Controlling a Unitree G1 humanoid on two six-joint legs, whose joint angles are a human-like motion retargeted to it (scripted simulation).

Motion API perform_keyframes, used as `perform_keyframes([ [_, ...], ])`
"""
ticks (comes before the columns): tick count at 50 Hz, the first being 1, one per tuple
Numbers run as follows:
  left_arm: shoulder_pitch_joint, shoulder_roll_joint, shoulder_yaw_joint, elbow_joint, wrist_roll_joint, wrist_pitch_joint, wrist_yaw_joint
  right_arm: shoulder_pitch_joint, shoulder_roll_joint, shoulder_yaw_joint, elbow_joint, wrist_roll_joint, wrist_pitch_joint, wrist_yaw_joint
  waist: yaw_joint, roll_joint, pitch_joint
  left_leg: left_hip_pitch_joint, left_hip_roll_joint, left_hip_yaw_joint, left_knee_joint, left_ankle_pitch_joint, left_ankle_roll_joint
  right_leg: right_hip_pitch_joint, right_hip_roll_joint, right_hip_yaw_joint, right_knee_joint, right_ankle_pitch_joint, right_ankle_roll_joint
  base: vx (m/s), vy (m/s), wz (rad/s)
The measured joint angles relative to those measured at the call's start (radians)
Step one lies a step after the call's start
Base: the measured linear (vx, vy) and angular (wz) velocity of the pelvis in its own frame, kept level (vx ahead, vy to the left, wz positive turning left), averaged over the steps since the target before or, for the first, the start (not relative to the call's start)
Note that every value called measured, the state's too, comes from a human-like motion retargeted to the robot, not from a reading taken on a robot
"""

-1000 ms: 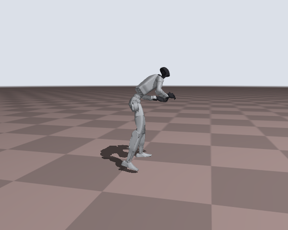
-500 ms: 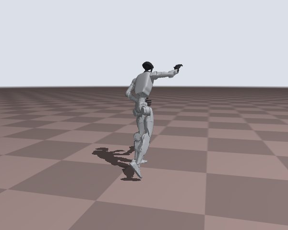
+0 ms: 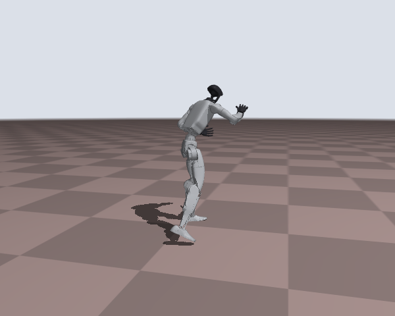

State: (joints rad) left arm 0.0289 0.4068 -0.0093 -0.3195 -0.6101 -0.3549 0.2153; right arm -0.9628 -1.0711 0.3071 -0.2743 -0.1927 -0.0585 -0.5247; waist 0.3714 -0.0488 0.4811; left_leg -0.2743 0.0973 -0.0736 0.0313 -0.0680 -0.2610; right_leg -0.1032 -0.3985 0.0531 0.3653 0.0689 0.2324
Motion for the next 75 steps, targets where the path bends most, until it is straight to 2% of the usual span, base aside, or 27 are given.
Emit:
perform_keyframes([
  [3,0.058,-0.035,0.065,-0.112,0.084,-0.016,0.057,0.272,0.099,-0.057,-0.199,-0.156,-0.011,0.000,0.002,0.030,0.036,-0.107,0.005,0.056,0.026,0.019,-0.001,-0.108,-0.056,-0.196,0.009,-0.057,-0.037,-0.36,-0.07,-1.06],
  [5,0.101,-0.035,0.106,-0.187,0.084,-0.043,0.103,0.411,0.237,-0.011,-0.239,-0.108,-0.037,-0.039,0.004,0.034,0.039,-0.196,0.028,0.096,0.022,0.046,-0.001,-0.202,-0.074,-0.348,0.007,-0.085,-0.072,-0.39,-0.13,-1.23],
  [7,0.161,-0.046,0.108,-0.255,0.103,-0.054,0.157,0.555,0.329,-0.008,-0.245,-0.057,-0.056,-0.077,0.023,0.081,0.039,-0.280,0.068,0.126,0.017,0.069,-0.001,-0.282,-0.068,-0.503,0.000,-0.126,-0.101,-0.39,-0.21,-1.26],
  [10,0.270,-0.011,0.094,-0.322,0.077,-0.068,0.202,0.635,0.457,0.023,-0.222,-0.084,-0.020,-0.129,0.013,0.103,0.039,-0.406,0.112,0.178,-0.055,0.141,-0.001,-0.449,-0.036,-0.604,-0.035,-0.163,-0.145,-0.39,-0.17,-1.25],
  [15,0.446,0.032,0.050,-0.330,0.104,-0.048,0.211,0.660,0.612,0.019,-0.222,-0.096,-0.029,-0.163,-0.114,0.150,0.039,-0.614,0.122,0.240,-0.119,0.238,-0.001,-0.790,-0.034,-0.480,0.029,-0.166,-0.121,-0.34,-0.08,-0.77],
  [17,0.443,0.035,-0.005,-0.332,0.115,-0.065,0.237,0.661,0.665,0.049,-0.241,-0.073,-0.058,-0.178,-0.166,0.147,0.039,-0.684,0.116,0.287,-0.119,0.256,-0.001,-0.911,-0.037,-0.427,0.038,-0.136,-0.083,-0.25,-0.03,-0.83],
  [20,0.368,0.037,-0.038,-0.359,0.180,-0.079,0.298,0.662,0.708,0.062,-0.298,-0.055,-0.109,-0.182,-0.246,0.146,0.039,-0.760,0.131,0.349,-0.119,0.280,-0.001,-1.067,-0.020,-0.355,0.066,-0.121,-0.045,-0.21,-0.15,-0.82],
  [25,0.097,0.035,-0.066,-0.375,0.355,-0.068,0.350,0.616,0.738,0.082,-0.360,-0.065,-0.159,-0.140,-0.341,0.141,0.039,-0.770,0.154,0.451,-0.106,0.301,-0.001,-1.192,0.022,-0.249,0.106,-0.110,-0.047,-0.16,-0.19,-0.68],
  [30,-0.170,-0.106,-0.050,-0.399,0.575,-0.030,0.373,0.581,0.744,0.075,-0.459,0.015,-0.241,-0.053,-0.442,0.131,0.039,-0.610,0.198,0.544,-0.036,0.250,-0.001,-1.100,0.073,-0.172,0.105,-0.146,-0.010,0.06,-0.29,-0.86],
  [35,-0.531,-0.182,0.044,-0.389,0.748,0.054,0.347,0.529,0.753,0.043,-0.542,0.138,-0.304,0.015,-0.566,0.133,0.039,-0.357,0.282,0.603,0.069,0.205,-0.001,-0.876,0.139,-0.132,0.114,-0.245,-0.017,0.25,-0.32,-1.10],
  [38,-0.753,-0.047,0.084,-0.277,0.857,0.177,0.347,0.483,0.745,0.035,-0.552,0.172,-0.293,0.066,-0.658,0.125,0.039,-0.178,0.338,0.621,0.134,0.192,-0.001,-0.693,0.191,-0.109,0.099,-0.296,-0.047,0.34,-0.25,-1.21],
  [41,-1.064,0.222,0.000,-0.036,0.786,0.269,0.313,0.411,0.730,0.008,-0.526,0.206,-0.257,0.121,-0.714,0.099,0.039,-0.032,0.354,0.620,0.171,0.198,0.013,-0.537,0.223,-0.074,0.047,-0.318,-0.059,0.33,-0.16,-1.09],
  [43,-1.292,0.401,-0.126,0.236,0.784,0.337,0.338,0.426,0.693,-0.022,-0.530,0.261,-0.262,0.133,-0.737,0.099,0.039,0.054,0.355,0.585,0.217,0.199,0.034,-0.423,0.233,-0.051,0.014,-0.333,-0.059,0.32,-0.13,-1.01],
  [46,-1.732,0.491,-0.556,0.886,0.746,0.441,0.372,0.470,0.628,-0.041,-0.519,0.315,-0.258,0.100,-0.720,0.117,0.018,0.137,0.348,0.502,0.298,0.213,0.074,-0.275,0.250,-0.011,-0.063,-0.331,-0.064,0.32,-0.11,-1.08],
  [48,-1.924,0.451,-0.882,1.311,0.698,0.475,0.239,0.509,0.587,-0.044,-0.499,0.344,-0.243,0.087,-0.703,0.134,-0.043,0.142,0.320,0.435,0.349,0.223,0.109,-0.219,0.244,0.015,-0.119,-0.323,-0.060,0.33,-0.05,-0.85],
  [50,-1.970,0.472,-1.159,1.515,0.712,0.452,-0.007,0.547,0.541,-0.057,-0.488,0.344,-0.224,0.098,-0.697,0.159,-0.094,0.161,0.313,0.416,0.380,0.250,0.113,-0.168,0.252,0.040,-0.167,-0.312,-0.068,0.34,-0.05,-0.81],
  [52,-1.938,0.565,-1.187,1.484,0.758,0.441,-0.132,0.606,0.505,-0.095,-0.500,0.367,-0.216,0.151,-0.698,0.178,-0.144,0.191,0.312,0.438,0.393,0.278,0.118,-0.137,0.254,0.069,-0.188,-0.314,-0.079,0.34,-0.03,-0.86],
  [55,-1.808,0.730,-1.044,1.222,0.738,0.401,0.020,0.740,0.507,-0.127,-0.537,0.437,-0.242,0.170,-0.673,0.192,-0.198,0.248,0.303,0.468,0.394,0.318,0.108,-0.095,0.256,0.117,-0.213,-0.316,-0.074,0.30,-0.01,-0.86],
  [57,-1.740,0.792,-1.102,1.134,0.699,0.361,0.004,0.812,0.471,-0.129,-0.527,0.478,-0.252,0.166,-0.655,0.206,-0.229,0.272,0.283,0.453,0.393,0.338,0.102,-0.072,0.248,0.139,-0.225,-0.315,-0.057,0.22,0.01,-0.61],
  [60,-1.711,0.735,-1.230,1.322,0.854,0.389,-0.143,0.855,0.418,-0.115,-0.464,0.493,-0.239,0.193,-0.662,0.227,-0.262,0.266,0.253,0.377,0.404,0.364,0.085,-0.060,0.237,0.146,-0.207,-0.329,-0.061,0.13,0.02,0.00],
  [61,-1.712,0.683,-1.236,1.442,0.869,0.408,-0.105,0.843,0.418,-0.096,-0.444,0.483,-0.230,0.168,-0.678,0.229,-0.266,0.255,0.247,0.346,0.411,0.369,0.084,-0.055,0.231,0.133,-0.198,-0.337,-0.068,0.10,0.03,0.60],
  [63,-1.704,0.602,-1.180,1.595,0.865,0.422,-0.021,0.807,0.417,-0.072,-0.411,0.452,-0.225,0.136,-0.715,0.233,-0.274,0.233,0.241,0.294,0.425,0.373,0.079,-0.043,0.222,0.101,-0.178,-0.352,-0.082,0.09,0.04,0.90],
  [65,-1.668,0.591,-1.047,1.533,0.820,0.396,-0.018,0.780,0.419,-0.077,-0.397,0.423,-0.225,0.143,-0.745,0.239,-0.283,0.222,0.247,0.268,0.433,0.372,0.069,-0.032,0.222,0.067,-0.152,-0.369,-0.100,0.09,0.03,0.86],
  [68,-1.516,0.613,-0.879,1.172,0.641,0.338,0.081,0.783,0.447,-0.113,-0.388,0.409,-0.211,0.170,-0.738,0.246,-0.299,0.233,0.262,0.291,0.423,0.360,0.067,-0.022,0.222,0.031,-0.118,-0.382,-0.112,0.08,0.01,0.62],
  [71,-1.327,0.652,-0.726,0.784,0.728,0.324,0.209,0.803,0.464,-0.165,-0.372,0.358,-0.196,0.172,-0.722,0.241,-0.315,0.248,0.277,0.332,0.412,0.338,0.071,-0.010,0.219,-0.003,-0.089,-0.397,-0.124,0.06,0.02,0.62],
  [73,-1.138,0.651,-0.525,0.529,0.776,0.304,0.217,0.820,0.461,-0.209,-0.364,0.306,-0.194,0.157,-0.703,0.236,-0.320,0.252,0.287,0.361,0.417,0.312,0.084,-0.001,0.215,-0.025,-0.074,-0.408,-0.123,0.04,0.04,0.64],
  [75,-0.917,0.593,-0.294,0.303,0.700,0.245,0.162,0.840,0.458,-0.251,-0.362,0.295,-0.201,0.146,-0.675,0.230,-0.321,0.254,0.298,0.393,0.427,0.284,0.099,0.008,0.211,-0.043,-0.063,-0.418,-0.116,0.02,0.05,0.56],
])
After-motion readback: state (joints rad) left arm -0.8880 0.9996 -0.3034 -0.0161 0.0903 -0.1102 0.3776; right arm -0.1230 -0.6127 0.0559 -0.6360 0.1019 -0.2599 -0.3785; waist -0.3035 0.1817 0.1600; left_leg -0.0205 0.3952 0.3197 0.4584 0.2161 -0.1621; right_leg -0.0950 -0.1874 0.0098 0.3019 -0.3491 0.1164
